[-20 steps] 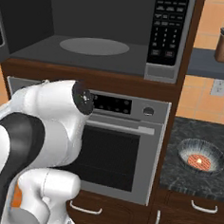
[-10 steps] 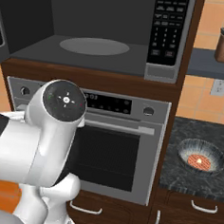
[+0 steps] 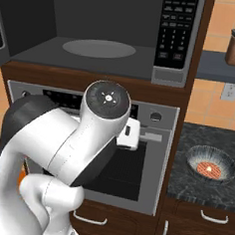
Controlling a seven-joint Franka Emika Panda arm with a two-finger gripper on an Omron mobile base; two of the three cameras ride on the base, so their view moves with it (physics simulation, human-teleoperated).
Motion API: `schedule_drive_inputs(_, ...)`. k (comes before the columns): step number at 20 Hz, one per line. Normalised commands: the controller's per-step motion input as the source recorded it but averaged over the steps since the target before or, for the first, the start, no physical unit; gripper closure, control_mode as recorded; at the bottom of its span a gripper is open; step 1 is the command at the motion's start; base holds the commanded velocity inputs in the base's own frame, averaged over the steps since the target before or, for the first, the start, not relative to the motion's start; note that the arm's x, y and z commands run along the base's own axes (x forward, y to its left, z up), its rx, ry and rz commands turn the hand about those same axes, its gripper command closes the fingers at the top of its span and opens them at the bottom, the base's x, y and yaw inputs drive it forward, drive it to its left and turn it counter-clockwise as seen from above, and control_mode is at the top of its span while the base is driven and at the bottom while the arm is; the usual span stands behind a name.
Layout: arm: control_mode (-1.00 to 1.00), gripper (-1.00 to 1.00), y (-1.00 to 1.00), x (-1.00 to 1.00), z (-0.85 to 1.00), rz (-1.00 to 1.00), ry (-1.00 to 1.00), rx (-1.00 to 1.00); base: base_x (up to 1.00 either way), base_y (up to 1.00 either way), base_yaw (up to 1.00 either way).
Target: Open the microwave, place the bowl with waffle inside the microwave, then close the microwave door and turn it on.
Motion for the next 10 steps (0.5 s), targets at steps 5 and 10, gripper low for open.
schedule_drive_inputs(5, -1.0, -1.0, -1.0, 0.0, -0.45, -0.66, 0.05, 0.08, 0.0, 0.0, 0.0)
schedule_drive_inputs(10, -1.0, -1.0, -1.0, 0.18, -0.52, -0.54, 0.04, 0.15, 0.0, 0.0, 0.0)
